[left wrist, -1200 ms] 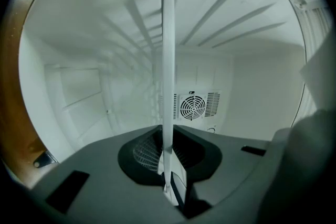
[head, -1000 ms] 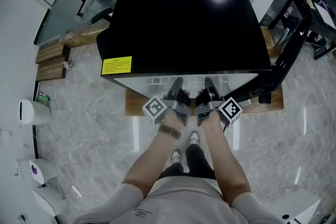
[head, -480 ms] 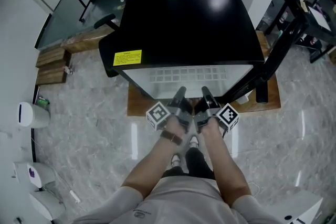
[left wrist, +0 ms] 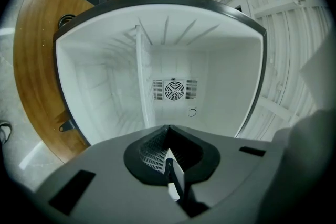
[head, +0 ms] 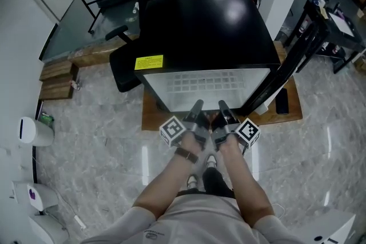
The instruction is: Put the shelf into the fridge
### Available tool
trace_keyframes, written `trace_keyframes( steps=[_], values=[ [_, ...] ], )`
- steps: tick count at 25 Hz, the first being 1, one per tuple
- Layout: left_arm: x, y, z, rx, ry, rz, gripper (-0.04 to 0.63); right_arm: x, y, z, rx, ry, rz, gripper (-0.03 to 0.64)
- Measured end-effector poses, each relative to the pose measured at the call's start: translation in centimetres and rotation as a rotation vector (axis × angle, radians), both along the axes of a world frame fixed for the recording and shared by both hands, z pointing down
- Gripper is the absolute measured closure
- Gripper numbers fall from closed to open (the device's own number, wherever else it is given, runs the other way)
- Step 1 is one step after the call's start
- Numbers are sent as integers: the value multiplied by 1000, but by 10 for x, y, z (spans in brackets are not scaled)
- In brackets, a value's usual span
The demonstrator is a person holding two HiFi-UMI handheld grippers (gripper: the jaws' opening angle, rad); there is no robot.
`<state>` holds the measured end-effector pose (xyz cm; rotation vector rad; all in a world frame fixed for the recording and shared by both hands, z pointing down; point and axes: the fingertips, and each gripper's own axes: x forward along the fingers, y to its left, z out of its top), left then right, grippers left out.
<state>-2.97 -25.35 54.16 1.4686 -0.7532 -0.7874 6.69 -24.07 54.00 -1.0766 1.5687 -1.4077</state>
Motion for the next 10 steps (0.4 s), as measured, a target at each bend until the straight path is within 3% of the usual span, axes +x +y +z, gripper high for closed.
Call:
trace_keyframes(
  steps=[10],
  values=[
    [-10,24,-15,30,3,20,591,-9,24,-9,42,25,2,595]
  ],
)
